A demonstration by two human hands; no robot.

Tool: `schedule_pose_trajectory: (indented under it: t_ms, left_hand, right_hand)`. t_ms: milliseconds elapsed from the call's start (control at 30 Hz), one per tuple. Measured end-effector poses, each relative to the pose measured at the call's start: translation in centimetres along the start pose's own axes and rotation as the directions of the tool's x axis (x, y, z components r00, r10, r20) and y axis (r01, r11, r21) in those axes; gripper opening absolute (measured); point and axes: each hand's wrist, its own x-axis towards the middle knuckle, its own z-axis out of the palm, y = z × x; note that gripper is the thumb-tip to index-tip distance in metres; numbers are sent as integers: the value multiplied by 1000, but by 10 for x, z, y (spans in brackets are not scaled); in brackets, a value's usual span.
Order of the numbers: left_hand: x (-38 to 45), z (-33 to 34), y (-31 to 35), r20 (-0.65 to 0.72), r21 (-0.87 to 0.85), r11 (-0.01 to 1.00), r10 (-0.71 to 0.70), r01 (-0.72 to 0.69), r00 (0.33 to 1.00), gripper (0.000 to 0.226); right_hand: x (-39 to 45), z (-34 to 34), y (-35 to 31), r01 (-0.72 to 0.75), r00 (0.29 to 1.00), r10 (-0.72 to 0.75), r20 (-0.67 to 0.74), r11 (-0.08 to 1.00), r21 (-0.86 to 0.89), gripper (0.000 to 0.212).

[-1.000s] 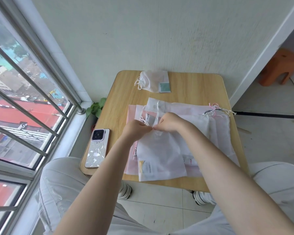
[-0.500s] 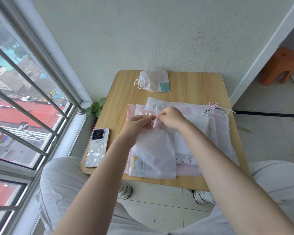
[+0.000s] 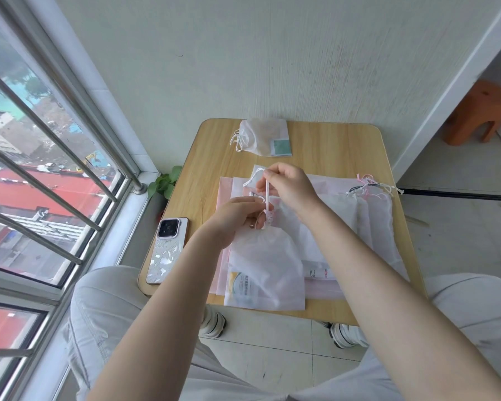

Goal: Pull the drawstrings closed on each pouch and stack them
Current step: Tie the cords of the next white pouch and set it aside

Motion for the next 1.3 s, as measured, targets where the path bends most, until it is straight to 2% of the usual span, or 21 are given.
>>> schedule_pose_trajectory:
  t_ms: [167,267,367,433,500,567,700,800,900,967,1067,1133,1233,1300]
  left_hand:
    - [-2,2,10,133,55,998,19,-27,991,29]
    - [-3,5,14,140,79,996,21,-32,990,42]
    - [0,3,11,81,117,992,28,-38,996,37]
    - [4,-1,7,13,101,995,13,-14,1000,28]
    - [9,-5,1,-67,88,996,0,6,998,31]
    - [11,-5,-3,-139,56,998,5,3,990,29]
    - [12,-7,-6,-184,28,1000,-4,9,983,23]
    - [13,-11,-8,-184,46,999,-5,13,983,25]
    - [13,-15,-9,-147,15,1000,-20,22,989,33]
    - [11,-17,-8,-102,-40,999,-28,24,994,28]
    - [8,-18,-7,-54,-101,995,-16,11,998,26]
    - [7,-18,-7,-72,-101,995,1,-8,997,24]
    - [5,-18,-5,-118,-7,999,43,-44,992,19]
    - [4,-17,0,-126,107,992,76,-63,989,19]
  right_hand:
    - [-2,4,0,-47,997,53,55,994,-96,19]
    - [0,4,3,-30,999,38,31,977,-211,15]
    - [3,1,6,-36,999,36,-6,924,-380,23]
    - [4,-4,6,-92,992,121,29,872,-480,32]
    - [2,-8,4,-128,977,203,67,807,-576,43]
    - [-1,-11,0,-135,968,238,81,766,-629,42]
    - [-6,-13,-8,-126,955,270,124,746,-654,19]
    - [-10,-12,-14,-128,928,313,201,777,-617,14]
    - [-12,-10,-16,-83,907,323,268,764,-640,10]
    - [-11,-10,-14,-61,905,316,286,759,-648,5]
    - [-11,-12,-12,-77,906,321,276,766,-638,9]
    - [-10,-14,-12,-77,915,311,257,759,-646,18]
    - [-4,-15,-7,-93,958,243,151,765,-637,17]
    - [-2,-15,-4,-137,961,248,125,814,-565,18]
